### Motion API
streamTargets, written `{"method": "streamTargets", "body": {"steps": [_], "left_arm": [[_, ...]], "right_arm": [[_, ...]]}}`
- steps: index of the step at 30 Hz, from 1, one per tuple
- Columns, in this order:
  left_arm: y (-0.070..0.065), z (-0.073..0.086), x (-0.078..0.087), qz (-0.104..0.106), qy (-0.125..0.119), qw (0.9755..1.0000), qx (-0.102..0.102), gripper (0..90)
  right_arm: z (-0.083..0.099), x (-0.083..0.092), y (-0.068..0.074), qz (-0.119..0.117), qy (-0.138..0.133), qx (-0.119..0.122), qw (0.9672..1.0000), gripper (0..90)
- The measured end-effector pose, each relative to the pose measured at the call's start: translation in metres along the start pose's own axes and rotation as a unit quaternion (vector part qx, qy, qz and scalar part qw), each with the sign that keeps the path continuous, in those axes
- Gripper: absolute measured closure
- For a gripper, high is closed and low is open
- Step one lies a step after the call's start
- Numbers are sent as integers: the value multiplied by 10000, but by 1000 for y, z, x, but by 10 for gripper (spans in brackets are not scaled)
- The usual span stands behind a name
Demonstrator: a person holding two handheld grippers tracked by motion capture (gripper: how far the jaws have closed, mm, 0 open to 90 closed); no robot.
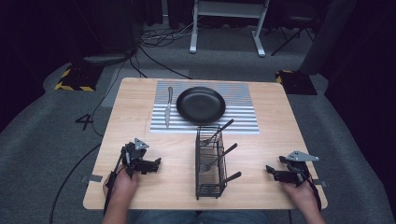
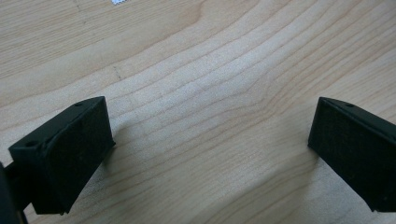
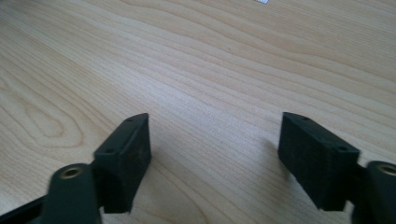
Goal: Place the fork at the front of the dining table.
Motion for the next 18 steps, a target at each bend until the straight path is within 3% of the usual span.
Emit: {"method": "streamTargets", "body": {"steps": [1, 6, 12, 18], "left_arm": [[0, 0, 0, 0, 1, 10000, 1, 0], [0, 0, 0, 0, -1, 10000, 3, 0], [0, 0, 0, 0, -1, 10000, 2, 0], [0, 0, 0, 1, 0, 10000, 2, 0]], "right_arm": [[0, 2, -1, 31, -26, -16, 10000, 353], [0, 6, 1, -15, -19, -1, 10000, 463], [-7, 25, 13, -454, -96, -152, 9988, 540], [-24, 51, 38, -639, -166, -28, 9978, 559]]}}
Point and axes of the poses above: each handheld gripper's, and its own axes: x roughly backward along the jaws, z roughly out of its underside, y roughly to its left, the point moved 1 cm from there along -x, roughly forward along the jaws, and after that the axes turned 14 degrees about -y, right-handed, at the moved point
